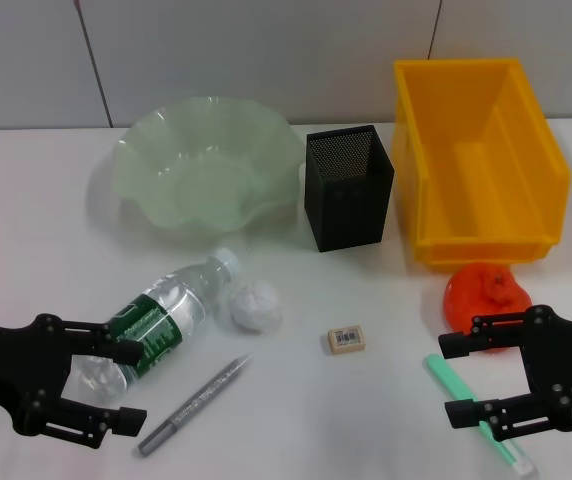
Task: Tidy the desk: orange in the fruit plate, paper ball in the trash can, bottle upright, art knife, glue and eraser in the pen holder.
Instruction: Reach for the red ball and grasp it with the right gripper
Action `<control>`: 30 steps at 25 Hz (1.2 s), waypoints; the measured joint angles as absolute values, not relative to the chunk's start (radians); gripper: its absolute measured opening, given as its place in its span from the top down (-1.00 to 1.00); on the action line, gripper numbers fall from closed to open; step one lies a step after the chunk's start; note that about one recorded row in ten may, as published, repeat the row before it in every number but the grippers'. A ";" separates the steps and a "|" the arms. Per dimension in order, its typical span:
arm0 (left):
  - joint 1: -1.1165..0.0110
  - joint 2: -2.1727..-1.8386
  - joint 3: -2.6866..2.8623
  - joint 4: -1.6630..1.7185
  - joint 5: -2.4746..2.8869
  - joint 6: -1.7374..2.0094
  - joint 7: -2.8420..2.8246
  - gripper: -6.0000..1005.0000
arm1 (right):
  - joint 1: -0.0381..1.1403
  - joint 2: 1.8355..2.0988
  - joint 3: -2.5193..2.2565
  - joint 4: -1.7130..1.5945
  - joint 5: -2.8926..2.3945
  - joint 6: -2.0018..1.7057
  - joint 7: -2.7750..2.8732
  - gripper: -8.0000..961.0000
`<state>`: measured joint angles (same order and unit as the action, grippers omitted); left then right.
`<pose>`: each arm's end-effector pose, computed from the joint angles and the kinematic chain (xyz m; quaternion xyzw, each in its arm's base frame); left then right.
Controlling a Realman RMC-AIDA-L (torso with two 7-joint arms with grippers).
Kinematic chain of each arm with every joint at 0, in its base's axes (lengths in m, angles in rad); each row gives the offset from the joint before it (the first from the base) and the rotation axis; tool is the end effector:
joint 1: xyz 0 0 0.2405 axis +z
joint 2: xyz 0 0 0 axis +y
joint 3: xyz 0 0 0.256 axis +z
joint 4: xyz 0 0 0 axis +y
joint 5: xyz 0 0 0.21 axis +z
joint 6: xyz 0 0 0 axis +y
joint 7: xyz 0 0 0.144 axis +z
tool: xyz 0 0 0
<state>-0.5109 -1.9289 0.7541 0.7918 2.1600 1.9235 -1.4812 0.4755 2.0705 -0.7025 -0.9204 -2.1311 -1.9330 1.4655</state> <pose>-0.2744 0.2958 0.0624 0.9740 0.1812 0.1349 0.0142 0.2505 0.2874 0.0355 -0.9693 0.1536 0.1918 0.0034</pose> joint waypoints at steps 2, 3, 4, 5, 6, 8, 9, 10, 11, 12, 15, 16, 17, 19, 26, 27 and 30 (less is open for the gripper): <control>-0.511 -1.930 0.754 0.792 2.160 1.924 -1.481 -0.66 | 0.475 2.071 -0.702 -0.920 -2.131 -1.933 1.465 -0.57; -0.510 -1.930 0.754 0.791 2.160 1.923 -1.481 -0.66 | 0.475 2.071 -0.702 -0.919 -2.131 -1.934 1.465 -0.57; -0.510 -1.930 0.754 0.791 2.160 1.923 -1.481 -0.66 | 0.475 2.071 -0.702 -0.919 -2.131 -1.934 1.465 -0.57; -0.510 -1.931 0.754 0.792 2.160 1.923 -1.481 -0.66 | 0.475 2.071 -0.701 -0.918 -2.131 -1.934 1.465 -0.57; -0.510 -1.932 0.754 0.792 2.160 1.923 -1.481 -0.66 | 0.475 2.071 -0.699 -0.916 -2.131 -1.934 1.465 -0.57; -0.510 -1.935 0.754 0.796 2.160 1.923 -1.481 -0.66 | 0.475 2.072 -0.694 -0.915 -2.131 -1.934 1.464 -0.57; -0.509 -1.936 0.754 0.797 2.160 1.923 -1.479 -0.66 | 0.475 2.072 -0.694 -0.915 -2.131 -1.934 1.464 -0.57; -0.509 -1.937 0.755 0.798 2.160 1.923 -1.478 -0.66 | 0.475 2.073 -0.693 -0.916 -2.131 -1.934 1.464 -0.57; -0.507 -1.937 0.755 0.799 2.160 1.923 -1.475 -0.66 | 0.475 2.073 -0.693 -0.917 -2.131 -1.934 1.464 -0.57; -0.506 -1.937 0.755 0.799 2.160 1.923 -1.473 -0.66 | 0.475 2.073 -0.693 -0.918 -2.130 -1.934 1.464 -0.57; -0.504 -1.939 0.755 0.801 2.160 1.923 -1.471 -0.66 | 0.475 2.074 -0.693 -0.918 -2.121 -1.934 1.463 -0.57; -0.504 -1.939 0.755 0.801 2.160 1.923 -1.471 -0.66 | 0.475 2.074 -0.693 -0.918 -2.119 -1.934 1.463 -0.57; -0.504 -1.940 0.754 0.802 2.160 1.923 -1.471 -0.66 | 0.475 2.074 -0.693 -0.917 -2.119 -1.934 1.463 -0.57; -0.504 -1.940 0.753 0.803 2.160 1.923 -1.471 -0.66 | 0.471 2.074 -0.692 -0.916 -2.119 -1.934 1.463 -0.57; -0.510 -1.941 0.748 0.811 2.160 1.924 -1.478 -0.66 | 0.461 2.072 -0.659 -0.920 -2.116 -1.948 1.464 -0.57; -0.509 -1.953 0.735 0.862 2.152 1.925 -1.500 -0.66 | 0.460 2.068 -0.636 -0.924 -2.116 -1.961 1.464 -0.57; -0.502 -1.977 0.704 0.911 2.152 1.928 -1.506 -0.66 | 0.456 2.061 -0.579 -0.945 -2.117 -1.988 1.464 -0.57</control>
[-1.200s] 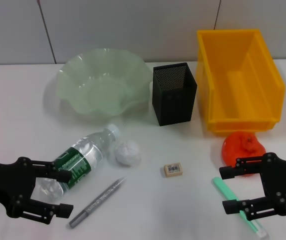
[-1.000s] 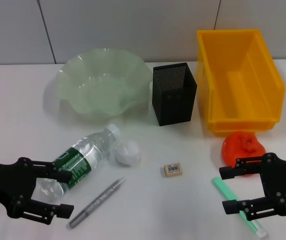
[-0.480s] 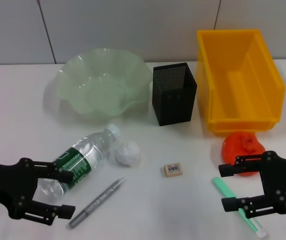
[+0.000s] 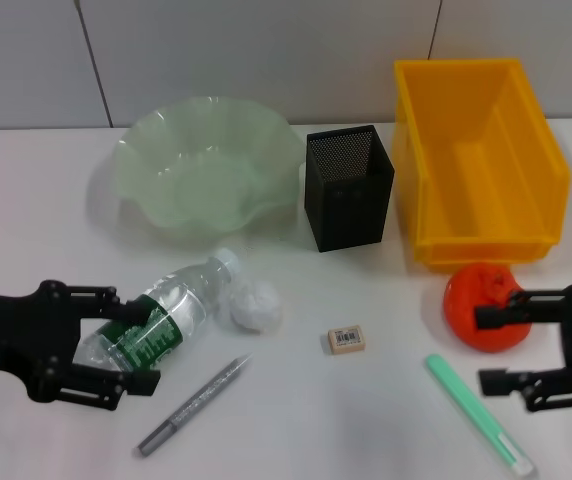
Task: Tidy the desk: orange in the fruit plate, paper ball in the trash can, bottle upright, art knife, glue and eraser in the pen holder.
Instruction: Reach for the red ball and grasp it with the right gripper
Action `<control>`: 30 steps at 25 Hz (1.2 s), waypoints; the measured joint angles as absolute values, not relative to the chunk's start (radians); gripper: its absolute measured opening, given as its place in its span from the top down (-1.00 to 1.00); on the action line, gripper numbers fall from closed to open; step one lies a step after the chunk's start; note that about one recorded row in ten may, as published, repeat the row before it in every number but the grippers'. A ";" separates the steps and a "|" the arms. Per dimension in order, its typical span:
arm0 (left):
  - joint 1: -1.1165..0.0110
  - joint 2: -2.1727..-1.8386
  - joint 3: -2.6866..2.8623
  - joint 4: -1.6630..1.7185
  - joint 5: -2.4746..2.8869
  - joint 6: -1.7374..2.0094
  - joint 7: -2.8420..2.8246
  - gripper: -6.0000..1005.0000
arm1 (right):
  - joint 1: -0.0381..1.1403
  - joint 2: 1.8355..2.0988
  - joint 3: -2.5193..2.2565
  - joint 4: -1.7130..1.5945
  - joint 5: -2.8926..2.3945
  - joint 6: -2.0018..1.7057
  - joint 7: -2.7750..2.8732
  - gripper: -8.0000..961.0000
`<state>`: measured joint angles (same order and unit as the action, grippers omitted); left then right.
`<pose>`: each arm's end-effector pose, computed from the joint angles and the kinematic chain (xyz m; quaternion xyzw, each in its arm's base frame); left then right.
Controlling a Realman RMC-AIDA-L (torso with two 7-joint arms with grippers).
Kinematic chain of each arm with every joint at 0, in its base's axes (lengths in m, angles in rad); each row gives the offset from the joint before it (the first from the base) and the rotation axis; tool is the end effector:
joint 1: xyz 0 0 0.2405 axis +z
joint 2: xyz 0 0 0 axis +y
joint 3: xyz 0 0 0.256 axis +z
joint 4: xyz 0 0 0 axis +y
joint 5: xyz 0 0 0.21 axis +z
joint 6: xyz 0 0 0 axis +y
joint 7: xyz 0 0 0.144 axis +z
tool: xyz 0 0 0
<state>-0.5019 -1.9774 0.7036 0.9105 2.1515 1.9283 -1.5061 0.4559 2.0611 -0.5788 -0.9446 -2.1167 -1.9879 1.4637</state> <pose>-0.2616 0.3012 0.0669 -0.9752 -0.1633 -0.1478 0.0215 0.2589 0.2823 0.0589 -0.9593 0.1641 0.2263 0.0409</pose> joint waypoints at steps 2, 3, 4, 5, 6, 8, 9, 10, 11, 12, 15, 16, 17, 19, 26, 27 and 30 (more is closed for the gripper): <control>-0.495 -2.018 0.681 0.968 2.153 1.931 -1.506 -0.66 | 0.450 2.057 -0.546 -0.968 -2.122 -2.000 1.464 -0.57; -0.495 -2.018 0.681 0.968 2.153 1.931 -1.506 -0.66 | 0.446 2.054 -0.531 -0.985 -2.127 -2.012 1.466 -0.57; -0.495 -2.018 0.681 0.968 2.153 1.931 -1.506 -0.66 | 0.446 2.054 -0.531 -0.985 -2.127 -2.012 1.466 -0.57; -0.495 -2.031 0.686 0.980 2.155 1.927 -1.511 -0.66 | 0.446 2.051 -0.528 -0.990 -2.131 -2.027 1.467 -0.57; -0.503 -2.044 0.697 0.986 2.161 1.923 -1.516 -0.66 | 0.447 2.048 -0.526 -0.993 -2.134 -2.040 1.469 -0.57; -0.519 -2.056 0.718 0.985 2.162 1.914 -1.523 -0.66 | 0.456 2.044 -0.532 -0.993 -2.148 -2.082 1.475 -0.57; -0.519 -2.056 0.718 0.985 2.162 1.914 -1.523 -0.66 | 0.456 2.044 -0.532 -0.993 -2.148 -2.082 1.475 -0.57; -0.530 -2.060 0.732 0.980 2.162 1.906 -1.526 -0.66 | 0.460 2.043 -0.535 -0.993 -2.150 -2.099 1.477 -0.57; -0.543 -2.063 0.758 0.962 2.162 1.886 -1.529 -0.66 | 0.463 2.043 -0.535 -0.992 -2.151 -2.117 1.477 -0.57; -0.551 -2.065 0.781 0.947 2.162 1.867 -1.530 -0.66 | 0.466 2.043 -0.533 -0.990 -2.150 -2.133 1.477 -0.57; -0.562 -2.067 0.820 0.920 2.161 1.825 -1.530 -0.66 | 0.469 2.044 -0.526 -0.990 -2.122 -2.171 1.477 -0.57; -0.569 -2.067 0.844 0.902 2.158 1.797 -1.530 -0.66 | 0.468 2.045 -0.525 -0.994 -2.115 -2.175 1.478 -0.57; -0.571 -2.067 0.847 0.899 2.156 1.793 -1.529 -0.66 | 0.465 2.046 -0.524 -0.998 -2.111 -2.178 1.480 -0.57; -0.574 -2.069 0.850 0.898 2.148 1.787 -1.529 -0.66 | 0.463 2.046 -0.524 -1.011 -2.116 -2.178 1.486 -0.57; -0.579 -2.072 0.877 0.867 2.086 1.736 -1.530 -0.66 | 0.444 2.035 -0.522 -1.124 -2.167 -2.180 1.545 -0.57; -0.584 -2.073 0.912 0.846 2.050 1.700 -1.530 -0.66 | 0.443 2.034 -0.521 -1.146 -2.181 -2.181 1.556 -0.57; -0.592 -2.073 0.976 0.825 2.013 1.661 -1.528 -0.66 | 0.441 2.033 -0.511 -1.209 -2.213 -2.182 1.589 -0.57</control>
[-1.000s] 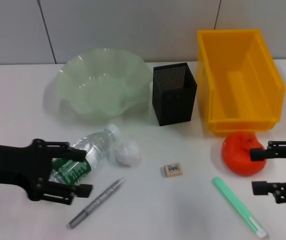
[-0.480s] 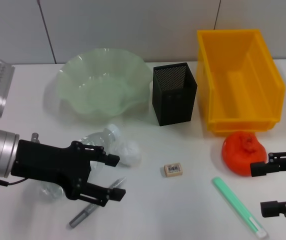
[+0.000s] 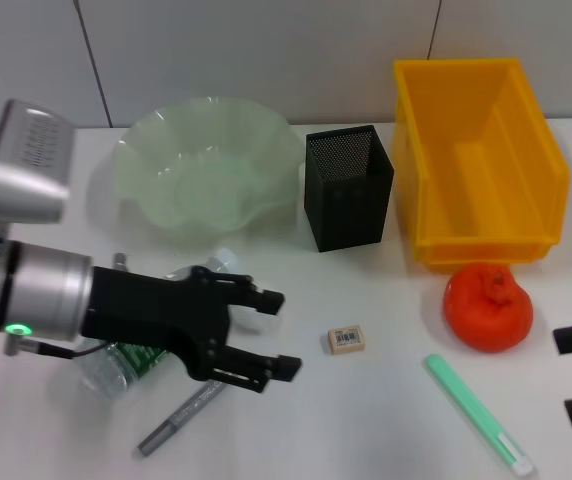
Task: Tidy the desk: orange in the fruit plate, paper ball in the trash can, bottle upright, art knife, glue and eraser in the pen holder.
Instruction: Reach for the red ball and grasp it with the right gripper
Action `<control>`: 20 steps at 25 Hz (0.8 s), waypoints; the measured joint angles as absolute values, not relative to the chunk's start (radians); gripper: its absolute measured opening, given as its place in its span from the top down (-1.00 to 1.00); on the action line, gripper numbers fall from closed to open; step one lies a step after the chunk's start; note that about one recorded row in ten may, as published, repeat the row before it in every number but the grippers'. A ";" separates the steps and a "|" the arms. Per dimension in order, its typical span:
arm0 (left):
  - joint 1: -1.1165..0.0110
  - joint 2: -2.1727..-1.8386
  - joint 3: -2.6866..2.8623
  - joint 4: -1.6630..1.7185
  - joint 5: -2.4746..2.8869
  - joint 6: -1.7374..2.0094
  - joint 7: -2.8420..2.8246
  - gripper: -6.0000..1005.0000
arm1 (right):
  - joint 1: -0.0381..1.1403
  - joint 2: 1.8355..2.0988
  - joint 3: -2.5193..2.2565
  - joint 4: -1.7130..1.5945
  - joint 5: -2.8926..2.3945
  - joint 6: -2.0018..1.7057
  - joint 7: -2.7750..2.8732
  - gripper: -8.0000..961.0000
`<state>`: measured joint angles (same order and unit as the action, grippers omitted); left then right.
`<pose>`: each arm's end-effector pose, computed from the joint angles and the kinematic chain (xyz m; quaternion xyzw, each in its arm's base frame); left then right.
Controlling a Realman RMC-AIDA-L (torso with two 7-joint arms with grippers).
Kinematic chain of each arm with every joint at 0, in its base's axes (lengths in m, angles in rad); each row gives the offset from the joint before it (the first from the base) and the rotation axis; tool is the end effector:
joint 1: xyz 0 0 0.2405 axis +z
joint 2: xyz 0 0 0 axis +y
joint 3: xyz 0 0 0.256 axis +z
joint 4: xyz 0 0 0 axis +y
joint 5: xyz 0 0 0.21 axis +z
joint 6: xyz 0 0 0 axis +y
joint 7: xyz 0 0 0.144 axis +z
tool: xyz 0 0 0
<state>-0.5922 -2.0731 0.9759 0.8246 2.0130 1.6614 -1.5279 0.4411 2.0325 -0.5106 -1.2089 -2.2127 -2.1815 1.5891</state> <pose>-0.2082 0.3304 -0.0123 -0.9788 -0.1288 -0.1593 0.0011 0.2569 0.2633 0.1091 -0.9741 0.1699 0.1442 0.0379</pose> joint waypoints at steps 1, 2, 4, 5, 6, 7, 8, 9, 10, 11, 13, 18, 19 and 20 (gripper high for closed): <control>-0.595 -2.073 1.029 0.817 1.985 1.631 -1.523 -0.66 | 0.440 2.032 -0.503 -1.224 -2.214 -2.182 1.593 -0.57; -0.595 -2.074 1.039 0.816 1.980 1.625 -1.522 -0.66 | 0.439 2.033 -0.492 -1.240 -2.214 -2.182 1.598 -0.57; -0.595 -2.074 1.091 0.812 1.946 1.593 -1.516 -0.66 | 0.440 2.034 -0.476 -1.263 -2.213 -2.182 1.611 -0.57; -0.592 -2.074 1.115 0.806 1.926 1.573 -1.509 -0.66 | 0.443 2.034 -0.471 -1.275 -2.213 -2.182 1.627 -0.57; -0.591 -2.074 1.122 0.803 1.920 1.566 -1.507 -0.66 | 0.445 2.033 -0.470 -1.284 -2.213 -2.182 1.640 -0.57; -0.589 -2.074 1.136 0.791 1.905 1.549 -1.496 -0.66 | 0.449 2.032 -0.470 -1.302 -2.213 -2.182 1.661 -0.57; -0.589 -2.074 1.140 0.782 1.898 1.540 -1.488 -0.66 | 0.455 2.032 -0.469 -1.336 -2.215 -2.182 1.692 -0.57; -0.589 -2.074 1.140 0.782 1.898 1.540 -1.488 -0.66 | 0.455 2.032 -0.469 -1.336 -2.215 -2.182 1.692 -0.57; -0.590 -2.074 1.141 0.758 1.876 1.528 -1.470 -0.66 | 0.457 2.032 -0.470 -1.363 -2.216 -2.181 1.710 -0.57; -0.591 -2.074 1.141 0.750 1.864 1.525 -1.462 -0.66 | 0.459 2.032 -0.472 -1.398 -2.219 -2.181 1.733 -0.57; -0.591 -2.074 1.141 0.731 1.835 1.517 -1.440 -0.66 | 0.463 2.032 -0.479 -1.494 -2.233 -2.181 1.791 -0.57; -0.604 -2.076 1.148 0.692 1.814 1.495 -1.415 -0.66 | 0.484 2.034 -0.498 -1.604 -2.307 -2.183 1.875 -0.57; -0.604 -2.076 1.148 0.692 1.814 1.495 -1.415 -0.66 | 0.484 2.034 -0.498 -1.604 -2.307 -2.183 1.875 -0.57; -0.610 -2.077 1.153 0.679 1.808 1.490 -1.408 -0.66 | 0.490 2.034 -0.510 -1.610 -2.331 -2.183 1.889 -0.57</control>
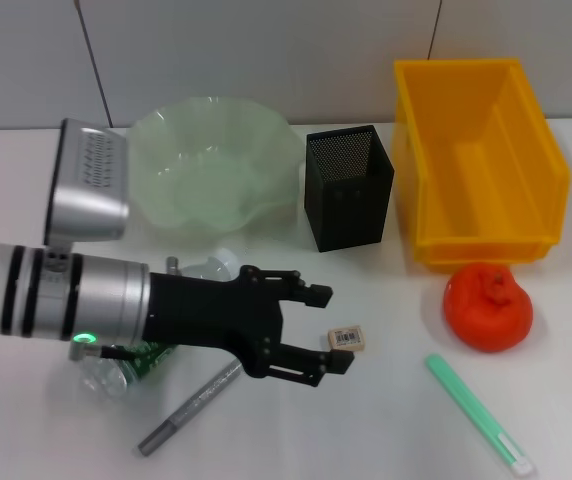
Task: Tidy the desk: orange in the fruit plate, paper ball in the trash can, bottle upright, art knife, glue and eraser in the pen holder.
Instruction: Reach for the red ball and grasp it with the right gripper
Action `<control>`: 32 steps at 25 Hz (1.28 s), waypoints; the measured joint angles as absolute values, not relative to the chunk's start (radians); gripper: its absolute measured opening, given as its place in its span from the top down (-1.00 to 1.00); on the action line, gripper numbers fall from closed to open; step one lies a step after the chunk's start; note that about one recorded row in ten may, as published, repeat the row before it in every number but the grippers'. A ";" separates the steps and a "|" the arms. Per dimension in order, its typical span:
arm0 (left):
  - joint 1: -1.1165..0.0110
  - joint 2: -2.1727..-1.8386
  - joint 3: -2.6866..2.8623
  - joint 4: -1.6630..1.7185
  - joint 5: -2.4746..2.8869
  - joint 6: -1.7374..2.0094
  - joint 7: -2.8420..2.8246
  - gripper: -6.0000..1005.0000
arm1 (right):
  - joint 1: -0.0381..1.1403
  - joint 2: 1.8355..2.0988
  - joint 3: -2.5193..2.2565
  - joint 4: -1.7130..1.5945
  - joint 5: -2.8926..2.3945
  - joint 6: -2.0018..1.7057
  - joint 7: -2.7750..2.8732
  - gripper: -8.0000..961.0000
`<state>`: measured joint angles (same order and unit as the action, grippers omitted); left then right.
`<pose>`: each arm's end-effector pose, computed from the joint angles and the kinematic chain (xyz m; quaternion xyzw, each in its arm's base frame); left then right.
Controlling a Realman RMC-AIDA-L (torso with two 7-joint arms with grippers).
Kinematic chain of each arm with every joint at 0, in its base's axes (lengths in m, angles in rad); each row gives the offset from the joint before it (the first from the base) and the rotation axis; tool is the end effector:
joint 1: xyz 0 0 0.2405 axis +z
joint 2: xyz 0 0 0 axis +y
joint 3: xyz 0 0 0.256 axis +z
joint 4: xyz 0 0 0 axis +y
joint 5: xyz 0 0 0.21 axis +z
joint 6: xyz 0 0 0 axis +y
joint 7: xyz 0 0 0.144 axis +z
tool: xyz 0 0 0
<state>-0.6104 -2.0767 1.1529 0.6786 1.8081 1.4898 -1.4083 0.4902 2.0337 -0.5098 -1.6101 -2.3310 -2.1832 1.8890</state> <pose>-0.1983 0.3337 -0.0489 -0.9744 -0.1101 -0.1958 0.0129 0.2255 0.2769 0.1567 -0.9623 0.2233 0.0141 0.1545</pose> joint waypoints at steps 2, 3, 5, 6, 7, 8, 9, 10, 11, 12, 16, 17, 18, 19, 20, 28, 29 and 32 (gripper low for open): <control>-0.631 -2.077 1.176 0.645 1.785 1.462 -1.400 -0.66 | 0.503 2.033 -0.527 -1.616 -2.381 -2.183 1.906 -0.57; -0.638 -2.078 1.197 0.634 1.762 1.441 -1.394 -0.66 | 0.519 2.033 -0.532 -1.618 -2.434 -2.178 1.916 -0.57; -0.639 -2.078 1.219 0.629 1.738 1.429 -1.386 -0.66 | 0.527 2.033 -0.532 -1.620 -2.457 -2.175 1.920 -0.57; -0.641 -2.078 1.245 0.623 1.712 1.413 -1.378 -0.66 | 0.531 2.034 -0.532 -1.620 -2.470 -2.173 1.923 -0.57; -0.642 -2.078 1.268 0.619 1.688 1.396 -1.371 -0.66 | 0.536 2.035 -0.533 -1.621 -2.482 -2.171 1.926 -0.57; -0.643 -2.079 1.297 0.616 1.662 1.372 -1.367 -0.66 | 0.540 2.035 -0.533 -1.623 -2.491 -2.169 1.928 -0.57; -0.643 -2.079 1.297 0.616 1.662 1.372 -1.367 -0.66 | 0.540 2.035 -0.533 -1.623 -2.491 -2.169 1.928 -0.57; -0.643 -2.079 1.297 0.616 1.662 1.372 -1.367 -0.66 | 0.540 2.035 -0.532 -1.623 -2.493 -2.168 1.930 -0.57; -0.643 -2.079 1.297 0.616 1.662 1.372 -1.367 -0.66 | 0.540 2.035 -0.530 -1.624 -2.494 -2.167 1.931 -0.57; -0.644 -2.079 1.366 0.609 1.589 1.311 -1.355 -0.66 | 0.540 2.035 -0.528 -1.625 -2.494 -2.165 1.933 -0.57; -0.644 -2.080 1.523 0.596 1.442 1.176 -1.341 -0.66 | 0.539 2.033 -0.525 -1.625 -2.511 -2.156 1.937 -0.57; -0.645 -2.080 1.540 0.596 1.428 1.157 -1.342 -0.66 | 0.539 2.032 -0.525 -1.626 -2.517 -2.158 1.938 -0.57; -0.645 -2.080 1.573 0.596 1.406 1.127 -1.345 -0.66 | 0.540 2.032 -0.525 -1.628 -2.522 -2.162 1.938 -0.57; -0.647 -2.080 1.600 0.596 1.386 1.104 -1.345 -0.66 | 0.541 2.032 -0.527 -1.630 -2.527 -2.164 1.938 -0.57; -0.647 -2.080 1.600 0.596 1.386 1.104 -1.345 -0.66 | 0.542 2.031 -0.528 -1.633 -2.535 -2.166 1.939 -0.57; -0.664 -2.077 1.692 0.601 1.306 1.137 -1.347 -0.66 | 0.550 2.033 -0.528 -1.620 -2.574 -2.125 1.942 -0.57; -0.662 -2.072 1.678 0.604 1.309 1.188 -1.347 -0.66 | 0.550 2.036 -0.531 -1.611 -2.574 -2.109 1.945 -0.57; -0.648 -2.055 1.586 0.605 1.365 1.354 -1.348 -0.66 | 0.557 2.045 -0.536 -1.569 -2.574 -2.064 1.953 -0.57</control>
<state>-0.6483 -2.0550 1.5855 0.6046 1.3652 1.3539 -1.3479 0.5570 2.0452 -0.5363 -1.5686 -2.5741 -2.0635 1.9527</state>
